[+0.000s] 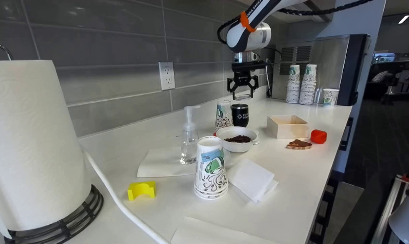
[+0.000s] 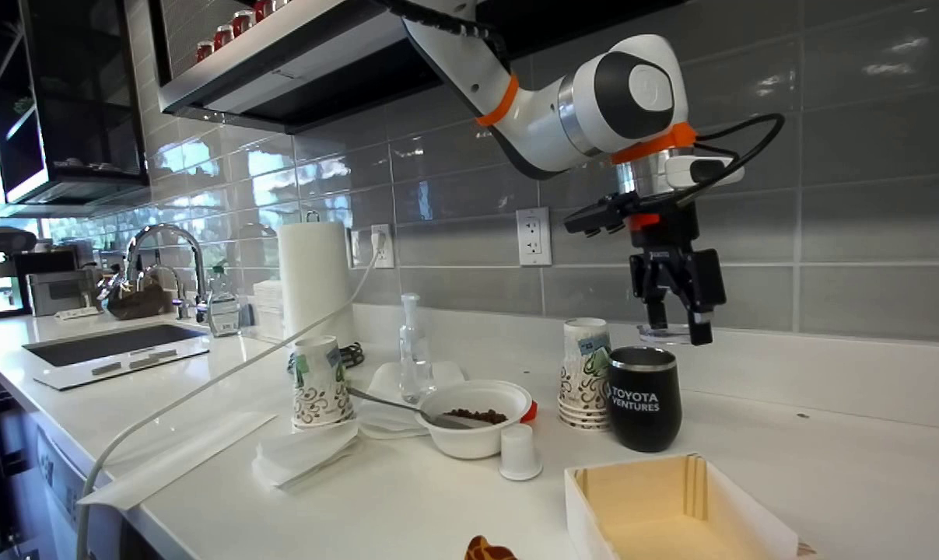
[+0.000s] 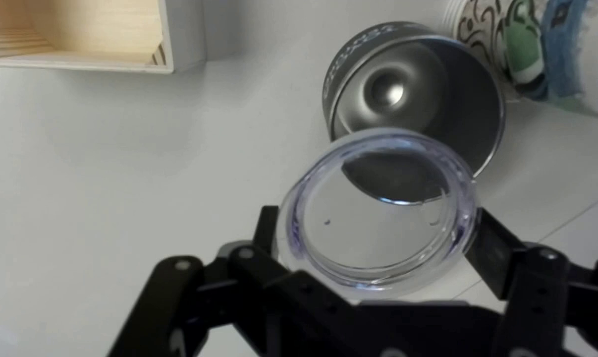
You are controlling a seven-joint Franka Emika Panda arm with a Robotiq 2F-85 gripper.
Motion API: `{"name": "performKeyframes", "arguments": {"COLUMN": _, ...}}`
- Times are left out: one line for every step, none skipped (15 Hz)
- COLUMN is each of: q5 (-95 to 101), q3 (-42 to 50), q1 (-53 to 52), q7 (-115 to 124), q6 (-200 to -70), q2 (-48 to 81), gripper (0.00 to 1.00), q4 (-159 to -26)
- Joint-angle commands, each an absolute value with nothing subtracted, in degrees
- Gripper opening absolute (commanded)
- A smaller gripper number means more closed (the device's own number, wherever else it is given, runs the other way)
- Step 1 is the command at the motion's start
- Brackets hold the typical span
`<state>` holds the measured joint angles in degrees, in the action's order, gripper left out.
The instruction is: Take the lid off the flask and place the lid on the counter top
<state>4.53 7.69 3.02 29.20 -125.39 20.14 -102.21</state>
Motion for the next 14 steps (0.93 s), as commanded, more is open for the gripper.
{"name": "performKeyframes", "arguments": {"q5": -0.8, "q3": 8.3, "q1": 5.4, "q7": 27.0, "q6": -126.9, "q2": 18.4, "gripper": 0.67, "q4": -103.4}}
{"name": "performKeyframes", "arguments": {"q5": -1.6, "q3": 8.5, "q1": 5.8, "q7": 27.0, "q6": -127.3, "q2": 18.3, "gripper": 0.67, "q4": -103.4}}
{"name": "performKeyframes", "arguments": {"q5": -2.4, "q3": 8.8, "q1": 6.3, "q7": 26.8, "q6": -127.5, "q2": 18.6, "gripper": 0.67, "q4": -103.2}}
{"name": "performKeyframes", "arguments": {"q5": -3.1, "q3": 8.9, "q1": 6.7, "q7": 26.7, "q6": -127.8, "q2": 19.0, "gripper": 0.67, "q4": -102.9}}
{"name": "performKeyframes", "arguments": {"q5": -4.0, "q3": 8.9, "q1": 7.1, "q7": 26.6, "q6": -128.5, "q2": 19.7, "gripper": 0.67, "q4": -102.6}}
{"name": "performKeyframes", "arguments": {"q5": -4.6, "q3": 9.0, "q1": 7.4, "q7": 26.6, "q6": -129.1, "q2": 20.3, "gripper": 0.67, "q4": -102.4}}
{"name": "performKeyframes", "arguments": {"q5": -4.9, "q3": 9.2, "q1": 7.4, "q7": 27.0, "q6": -129.9, "q2": 20.8, "gripper": 0.67, "q4": -102.4}}
{"name": "performKeyframes", "arguments": {"q5": -4.9, "q3": 9.3, "q1": 7.4, "q7": 27.3, "q6": -131.0, "q2": 21.4, "gripper": 0.67, "q4": -102.4}}
{"name": "performKeyframes", "arguments": {"q5": -4.9, "q3": 9.5, "q1": 7.3, "q7": 27.6, "q6": -132.1, "q2": 22.0, "gripper": 0.67, "q4": -102.5}}
{"name": "performKeyframes", "arguments": {"q5": -4.7, "q3": 9.6, "q1": 7.2, "q7": 27.9, "q6": -133.2, "q2": 22.7, "gripper": 0.67, "q4": -102.5}}
{"name": "performKeyframes", "arguments": {"q5": -4.8, "q3": 9.7, "q1": 7.2, "q7": 28.0, "q6": -134.0, "q2": 23.5, "gripper": 0.67, "q4": -102.4}}
{"name": "performKeyframes", "arguments": {"q5": -4.8, "q3": 9.8, "q1": 7.2, "q7": 28.3, "q6": -135.0, "q2": 24.2, "gripper": 0.67, "q4": -102.3}}
{"name": "performKeyframes", "arguments": {"q5": -5.0, "q3": 9.9, "q1": 7.3, "q7": 28.5, "q6": -135.9, "q2": 25.1, "gripper": 0.67, "q4": -102.1}}
{"name": "performKeyframes", "arguments": {"q5": -5.4, "q3": 9.9, "q1": 7.4, "q7": 28.5, "q6": -136.5, "q2": 26.0, "gripper": 0.67, "q4": -101.9}}
